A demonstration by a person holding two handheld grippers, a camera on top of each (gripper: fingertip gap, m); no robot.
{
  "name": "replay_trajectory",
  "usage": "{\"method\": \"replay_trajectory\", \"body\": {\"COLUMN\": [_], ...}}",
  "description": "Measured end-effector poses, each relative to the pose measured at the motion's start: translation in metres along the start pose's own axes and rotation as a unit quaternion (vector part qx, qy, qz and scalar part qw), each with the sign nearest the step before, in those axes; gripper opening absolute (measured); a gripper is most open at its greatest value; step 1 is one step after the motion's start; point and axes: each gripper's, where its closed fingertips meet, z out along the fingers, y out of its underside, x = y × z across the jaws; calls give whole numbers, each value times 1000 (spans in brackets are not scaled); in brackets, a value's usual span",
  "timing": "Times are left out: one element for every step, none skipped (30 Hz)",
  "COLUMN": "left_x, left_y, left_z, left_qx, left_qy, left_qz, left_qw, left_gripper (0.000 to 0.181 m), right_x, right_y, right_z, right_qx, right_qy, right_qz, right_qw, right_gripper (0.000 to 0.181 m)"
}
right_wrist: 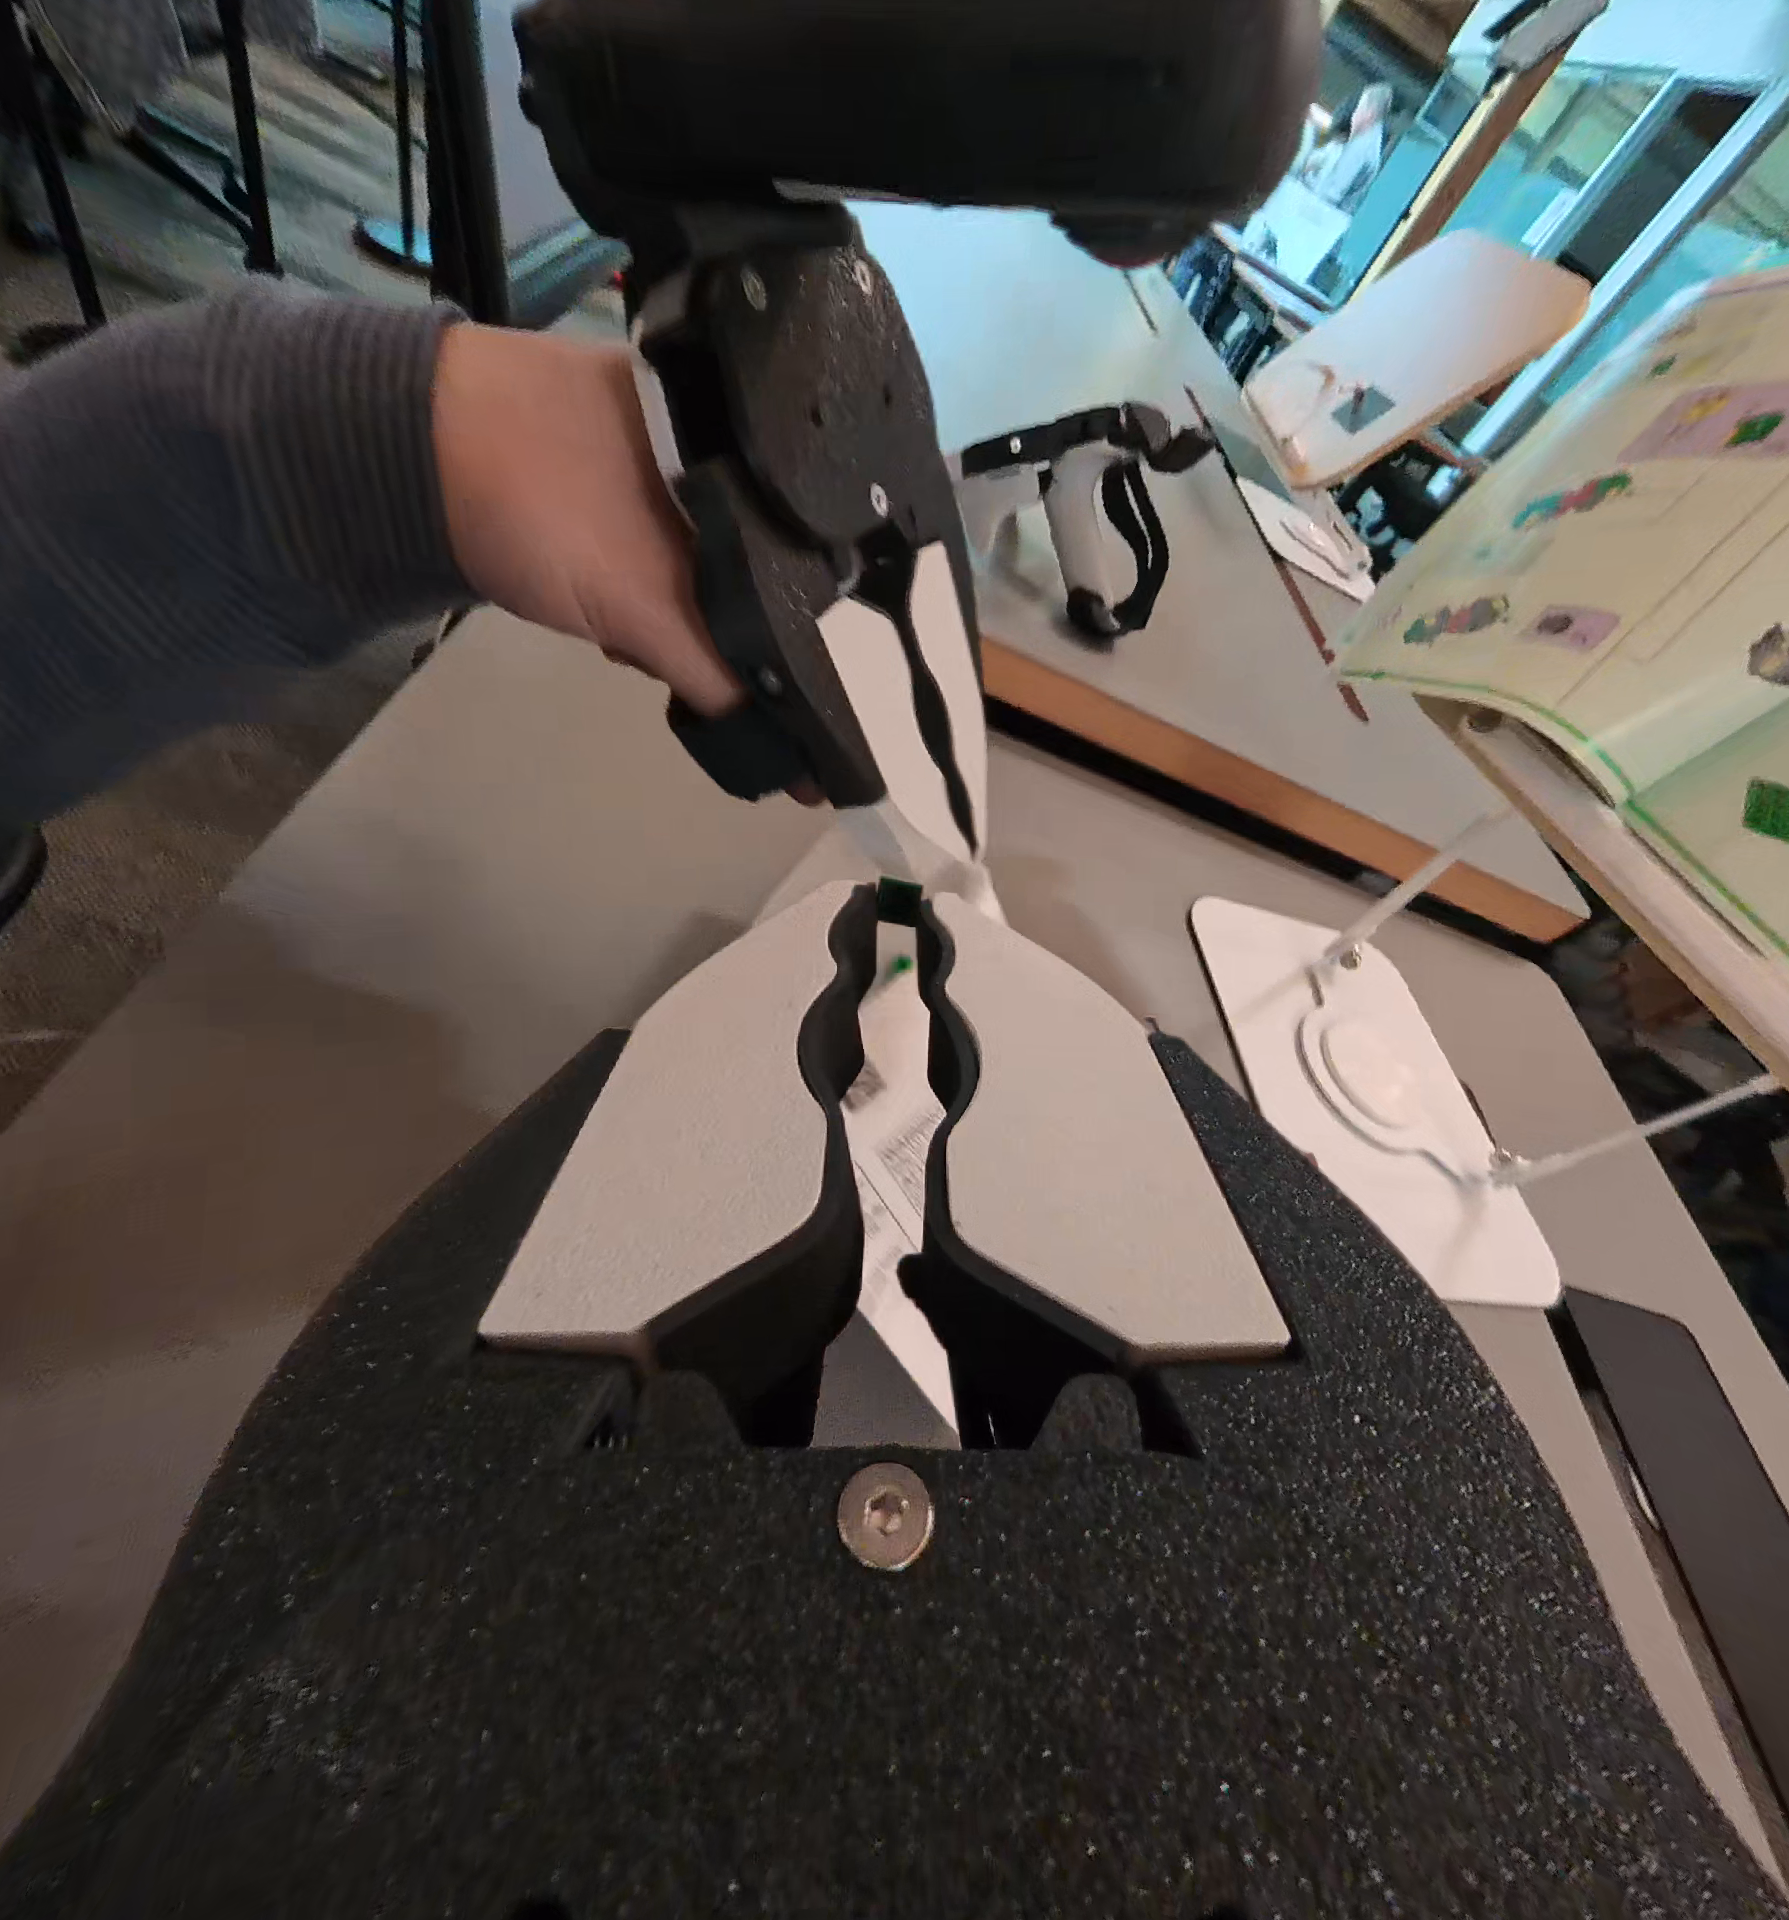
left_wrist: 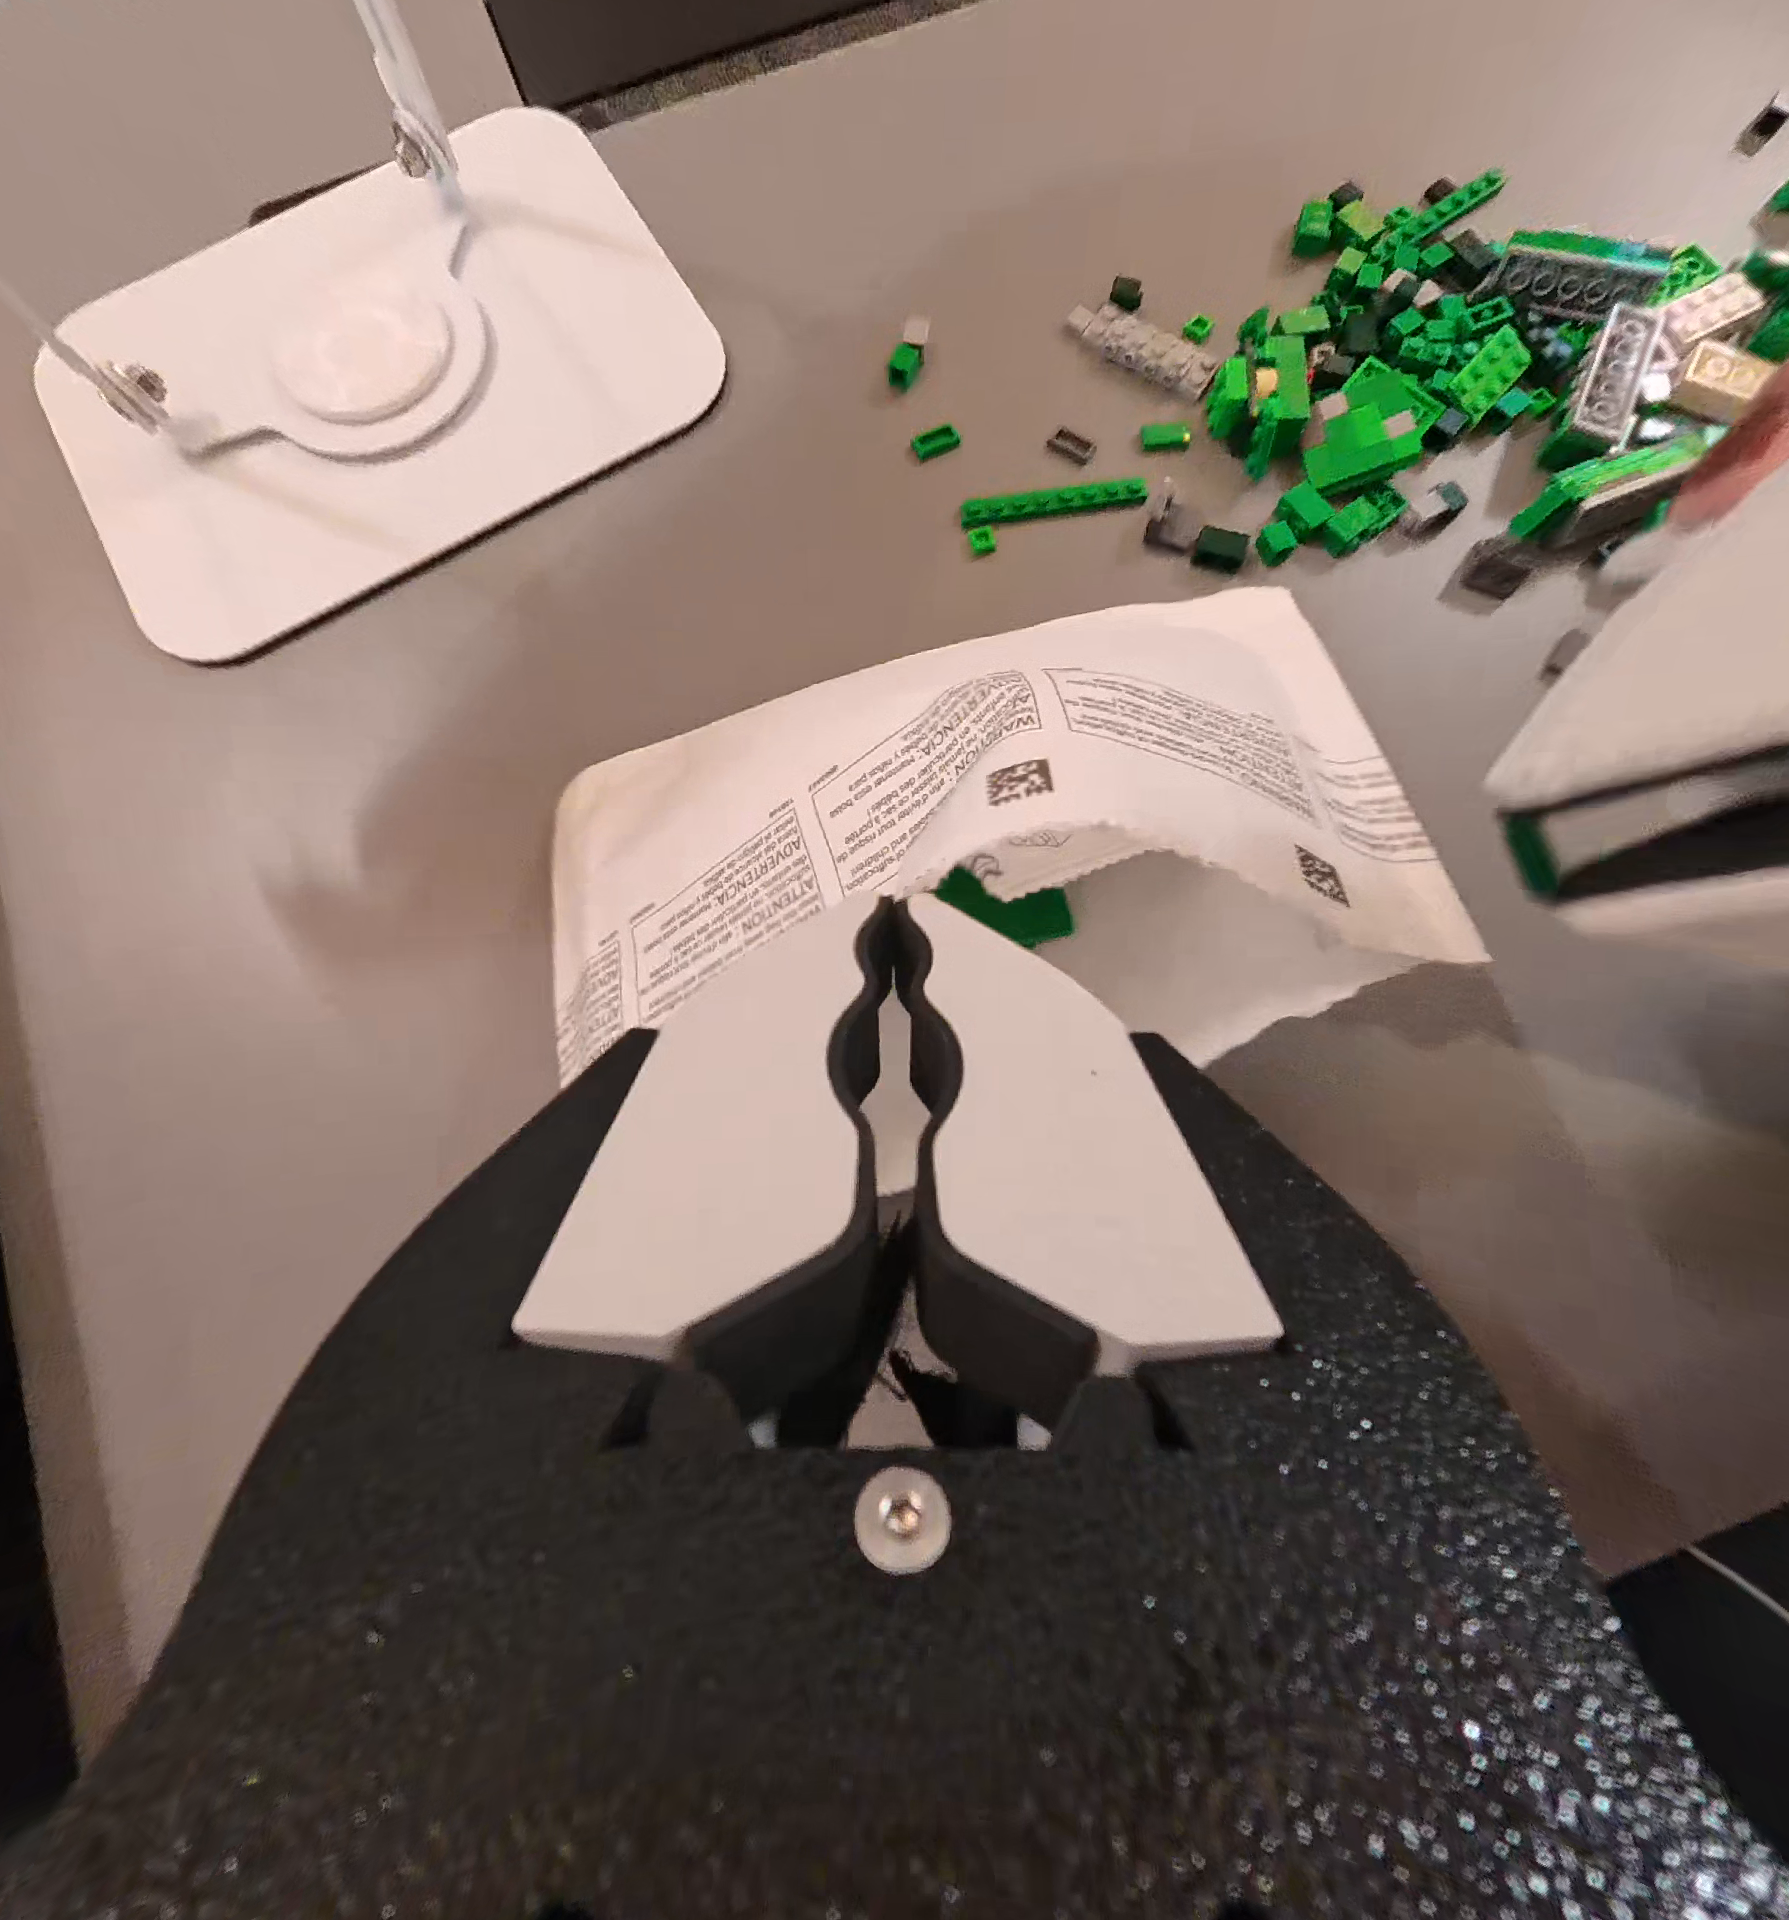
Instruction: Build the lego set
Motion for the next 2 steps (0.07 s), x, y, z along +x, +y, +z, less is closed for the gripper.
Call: {"method": "replay_trajectory", "body": {"left_x": [1,1], "left_y": [-5,-8], "left_z": [-2,-3], "left_qx": [6,8], "left_qy": [-3,-7], "left_qz": [-2,-2], "left_qw": [1000,1000], "left_gripper": [0,0], "right_x": [-3,-6], "right_y": [-4,-7], "right_z": [2,3], "right_qx": [3,1], "right_qy": [0,1], "right_qz": [-2,-8], "right_qw": [1000,1000], "right_gripper": [7,7]}}
